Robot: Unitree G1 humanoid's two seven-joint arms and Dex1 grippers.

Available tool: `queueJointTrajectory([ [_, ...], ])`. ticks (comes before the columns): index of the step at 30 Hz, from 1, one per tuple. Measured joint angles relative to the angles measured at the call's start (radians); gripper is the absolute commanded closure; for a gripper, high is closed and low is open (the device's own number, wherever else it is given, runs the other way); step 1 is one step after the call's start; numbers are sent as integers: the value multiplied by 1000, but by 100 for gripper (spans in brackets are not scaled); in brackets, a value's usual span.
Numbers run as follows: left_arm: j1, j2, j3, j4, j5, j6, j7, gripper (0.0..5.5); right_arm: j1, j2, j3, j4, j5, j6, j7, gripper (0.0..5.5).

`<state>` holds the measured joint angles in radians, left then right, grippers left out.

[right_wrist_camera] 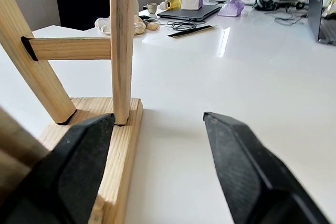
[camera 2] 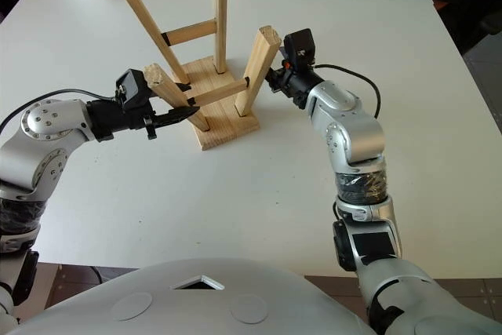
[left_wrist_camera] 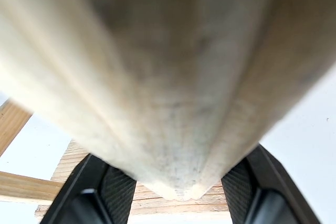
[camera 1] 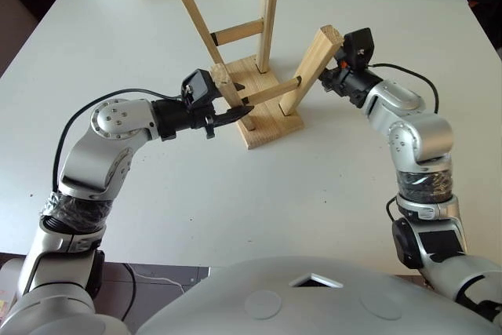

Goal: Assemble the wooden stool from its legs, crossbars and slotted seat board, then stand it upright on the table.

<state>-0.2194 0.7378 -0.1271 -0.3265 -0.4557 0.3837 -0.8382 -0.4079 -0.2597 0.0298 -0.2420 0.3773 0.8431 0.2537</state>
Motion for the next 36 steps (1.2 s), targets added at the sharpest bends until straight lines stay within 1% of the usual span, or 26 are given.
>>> queueJointTrajectory([
  [2,0,-6,0,0,0,20,7,346,-3,-39,0,-49,6,47,14,237],
  [6,-5,-11,-12,-19,23,38,27,346,-3,-123,55,-50,-60,-21,86,237],
  [7,-4,-11,-16,-25,26,38,32,309,-3,-138,65,-48,-74,-41,97,237],
  [9,4,-13,-18,-40,35,44,48,292,1,-162,93,-34,-107,-88,125,237],
  [13,46,-21,-38,-41,57,108,57,233,32,-198,165,16,-169,-179,196,237],
  [18,42,-35,-58,-34,114,106,63,157,40,-202,194,65,-217,-251,225,237],
  [21,40,-39,-58,-33,121,103,51,105,43,-198,197,77,-228,-270,226,237],
  [22,42,-38,-59,-41,121,94,33,99,46,-192,190,81,-225,-271,226,237],
  [25,55,-48,-72,-96,104,76,0,47,51,-158,147,92,-198,-240,227,237],
  [27,62,-76,-102,-122,103,77,0,19,46,-146,129,111,-200,-239,225,237],
  [30,74,-125,-160,-139,105,84,7,14,25,-144,125,145,-209,-246,226,237],
  [36,60,-207,-215,-122,122,106,40,14,-12,-171,123,222,-253,-332,250,237],
])
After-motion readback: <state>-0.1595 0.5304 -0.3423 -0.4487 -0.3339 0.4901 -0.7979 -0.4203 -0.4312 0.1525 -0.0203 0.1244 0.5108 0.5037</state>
